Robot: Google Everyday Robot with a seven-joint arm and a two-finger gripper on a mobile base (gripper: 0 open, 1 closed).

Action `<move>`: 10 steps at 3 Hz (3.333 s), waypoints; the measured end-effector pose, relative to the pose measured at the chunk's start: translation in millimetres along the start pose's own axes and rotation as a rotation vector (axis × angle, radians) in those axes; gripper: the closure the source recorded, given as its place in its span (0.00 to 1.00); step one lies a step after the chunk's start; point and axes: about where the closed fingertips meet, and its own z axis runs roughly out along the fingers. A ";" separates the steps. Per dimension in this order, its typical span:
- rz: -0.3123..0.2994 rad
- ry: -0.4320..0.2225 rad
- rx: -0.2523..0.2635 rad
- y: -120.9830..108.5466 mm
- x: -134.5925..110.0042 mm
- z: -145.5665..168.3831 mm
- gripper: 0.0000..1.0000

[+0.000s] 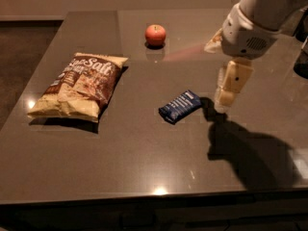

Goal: Pick rxbar blueberry

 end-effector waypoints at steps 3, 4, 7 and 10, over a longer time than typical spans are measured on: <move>-0.128 0.010 -0.094 -27.3 -11.2 77.9 0.00; -0.137 0.006 -0.125 -26.4 -9.6 95.3 0.00; -0.194 0.022 -0.214 -8.4 -19.3 123.0 0.45; -0.200 0.019 -0.223 -8.1 -23.6 121.0 1.00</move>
Offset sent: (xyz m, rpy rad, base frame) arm 0.0472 0.0312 -0.0744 -0.0488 0.0590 0.1778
